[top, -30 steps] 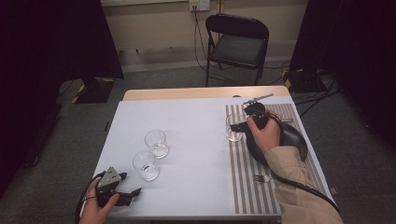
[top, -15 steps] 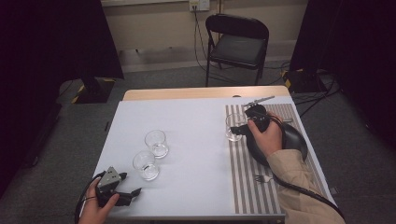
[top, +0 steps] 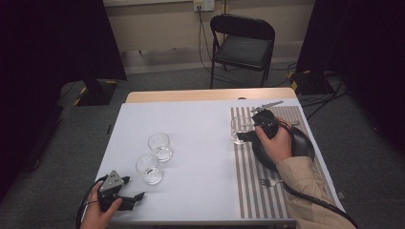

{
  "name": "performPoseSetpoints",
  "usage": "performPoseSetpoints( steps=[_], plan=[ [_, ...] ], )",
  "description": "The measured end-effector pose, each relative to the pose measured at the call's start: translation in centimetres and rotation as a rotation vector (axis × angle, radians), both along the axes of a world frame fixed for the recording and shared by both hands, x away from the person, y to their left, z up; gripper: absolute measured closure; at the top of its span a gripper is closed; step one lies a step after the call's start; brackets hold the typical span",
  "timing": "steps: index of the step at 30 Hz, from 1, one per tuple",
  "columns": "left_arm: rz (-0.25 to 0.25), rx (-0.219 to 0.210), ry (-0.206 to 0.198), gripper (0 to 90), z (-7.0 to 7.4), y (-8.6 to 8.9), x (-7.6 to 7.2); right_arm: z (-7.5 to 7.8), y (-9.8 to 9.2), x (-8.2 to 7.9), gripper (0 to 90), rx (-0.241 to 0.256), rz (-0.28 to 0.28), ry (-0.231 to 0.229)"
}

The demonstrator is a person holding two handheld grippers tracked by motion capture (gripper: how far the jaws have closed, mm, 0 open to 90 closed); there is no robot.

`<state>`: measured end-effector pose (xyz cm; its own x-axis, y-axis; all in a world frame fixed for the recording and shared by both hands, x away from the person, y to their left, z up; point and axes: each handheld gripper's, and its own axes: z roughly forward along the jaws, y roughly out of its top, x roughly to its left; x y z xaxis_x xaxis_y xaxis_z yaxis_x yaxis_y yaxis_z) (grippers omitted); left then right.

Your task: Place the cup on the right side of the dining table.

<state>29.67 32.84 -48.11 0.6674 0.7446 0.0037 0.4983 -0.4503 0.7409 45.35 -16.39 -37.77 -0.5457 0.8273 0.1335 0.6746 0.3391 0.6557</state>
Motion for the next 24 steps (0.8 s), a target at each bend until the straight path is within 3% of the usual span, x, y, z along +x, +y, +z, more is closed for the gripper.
performPoseSetpoints(
  steps=[24],
  plan=[
    [0.001, 0.001, -0.001, 13.5, 0.0, 0.0, 0.0, -0.3, 0.1, -1.3, 15.6, 0.023, 0.046, 0.0]
  ],
)
